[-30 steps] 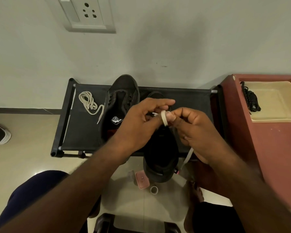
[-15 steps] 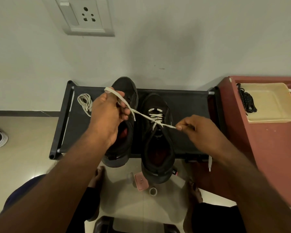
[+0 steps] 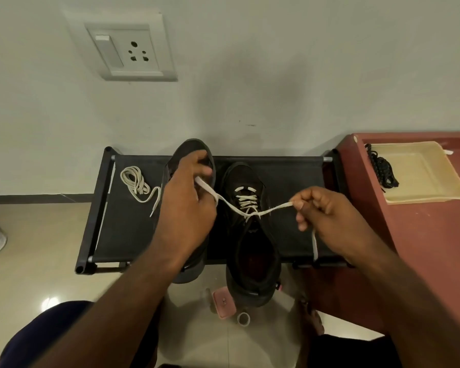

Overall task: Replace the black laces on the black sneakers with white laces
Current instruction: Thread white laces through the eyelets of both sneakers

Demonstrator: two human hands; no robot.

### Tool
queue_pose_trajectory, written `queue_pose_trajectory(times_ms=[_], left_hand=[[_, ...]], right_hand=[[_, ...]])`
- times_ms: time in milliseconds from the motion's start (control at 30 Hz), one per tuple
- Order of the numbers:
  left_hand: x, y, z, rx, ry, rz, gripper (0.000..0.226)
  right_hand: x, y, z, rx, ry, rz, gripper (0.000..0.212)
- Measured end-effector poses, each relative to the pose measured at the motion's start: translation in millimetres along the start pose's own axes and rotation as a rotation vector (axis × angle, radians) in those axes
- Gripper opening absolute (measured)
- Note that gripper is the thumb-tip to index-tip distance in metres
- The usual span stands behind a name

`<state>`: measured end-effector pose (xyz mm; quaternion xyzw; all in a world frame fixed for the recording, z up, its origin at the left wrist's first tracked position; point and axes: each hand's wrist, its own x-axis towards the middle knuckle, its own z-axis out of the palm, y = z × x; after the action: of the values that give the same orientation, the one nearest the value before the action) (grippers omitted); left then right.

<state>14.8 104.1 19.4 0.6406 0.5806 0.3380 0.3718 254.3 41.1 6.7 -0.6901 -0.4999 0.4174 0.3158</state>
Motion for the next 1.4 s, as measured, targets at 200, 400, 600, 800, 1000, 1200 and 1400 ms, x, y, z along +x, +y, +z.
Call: queue_pose_trajectory(times_ms=[200,400,600,800,1000,1200,1400], left_hand=[[-23,27,20,0.088,-0.056,0.388,0.034],[-20,32,34,-0.17,-0.441,0.075,0.019],[-15,24,31,0.232,-0.341,0.298,0.024],[-11,21,23,0.211,-0.219,0.228,0.015],[-10,15,27,0.028,-0.302,0.149,0.048],[-12,6,35,0.28,-0.519,0.116,0.028],[-10,3,32,0.252,-0.498,0.038,0.011]], right_hand=[[-10,-30,9,0.075,-0.066,-0.245,0.029],[-12,-33,22,0.17,0.086,-0.249,0.024],[-1,-21,40,0.248,0.219,-0.138,0.012],[-4,-18,47,0.149,-0.175,-0.237,0.03],[1,-18,57,0.168,-0.005,-0.176,0.018],[-3,-24,54,0.404,0.063,-0.079,0.021],[-6,-24,56,0.52,0.082,0.006,0.018]])
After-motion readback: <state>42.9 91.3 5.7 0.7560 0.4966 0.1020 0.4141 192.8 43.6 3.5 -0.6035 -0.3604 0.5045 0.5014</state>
